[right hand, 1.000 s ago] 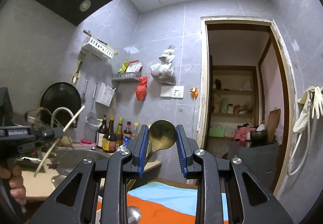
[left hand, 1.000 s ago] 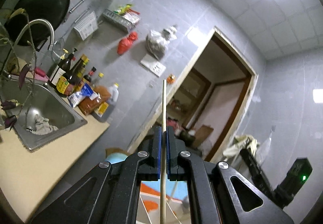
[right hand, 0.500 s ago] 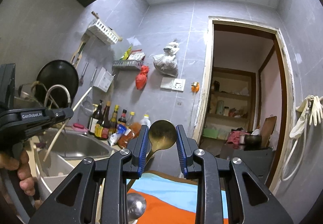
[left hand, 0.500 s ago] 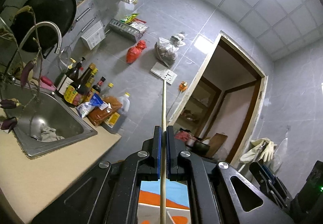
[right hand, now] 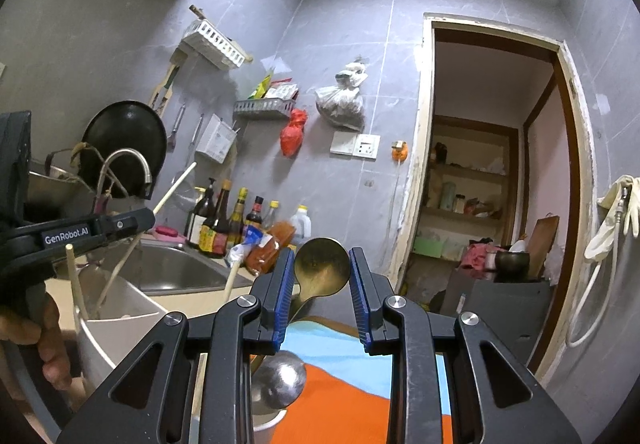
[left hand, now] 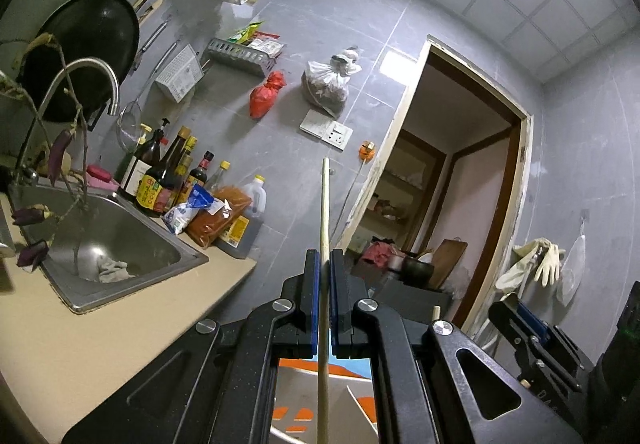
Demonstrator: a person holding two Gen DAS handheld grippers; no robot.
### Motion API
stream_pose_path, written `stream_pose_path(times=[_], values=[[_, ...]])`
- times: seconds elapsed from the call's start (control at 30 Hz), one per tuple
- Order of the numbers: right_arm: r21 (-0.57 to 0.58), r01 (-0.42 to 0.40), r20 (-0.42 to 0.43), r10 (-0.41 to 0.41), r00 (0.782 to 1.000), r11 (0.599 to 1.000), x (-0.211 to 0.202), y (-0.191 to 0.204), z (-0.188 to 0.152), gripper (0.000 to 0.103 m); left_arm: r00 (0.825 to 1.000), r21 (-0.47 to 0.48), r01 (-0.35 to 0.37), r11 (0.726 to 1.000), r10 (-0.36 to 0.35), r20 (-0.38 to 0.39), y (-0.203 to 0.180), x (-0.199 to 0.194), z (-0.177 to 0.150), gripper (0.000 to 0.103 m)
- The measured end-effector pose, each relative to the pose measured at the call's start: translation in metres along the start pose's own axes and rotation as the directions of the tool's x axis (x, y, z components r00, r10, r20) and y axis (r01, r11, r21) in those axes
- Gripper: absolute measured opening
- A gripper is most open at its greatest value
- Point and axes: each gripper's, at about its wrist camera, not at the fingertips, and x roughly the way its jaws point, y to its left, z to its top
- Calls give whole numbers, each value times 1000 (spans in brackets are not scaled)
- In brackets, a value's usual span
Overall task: Organize utensils
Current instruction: 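Lift the chopstick and gold spoon and carry both over the white caddy, then open both tools to drop the chopstick and gold spoon into the caddy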
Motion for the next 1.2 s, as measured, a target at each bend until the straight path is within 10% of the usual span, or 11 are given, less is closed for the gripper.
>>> stream_pose_path(times=[1.2], values=[[10,-59,-18,59,998,998,-2,10,-4,32,999,4,16,1000,-16,-49,0,-13,-2,3]])
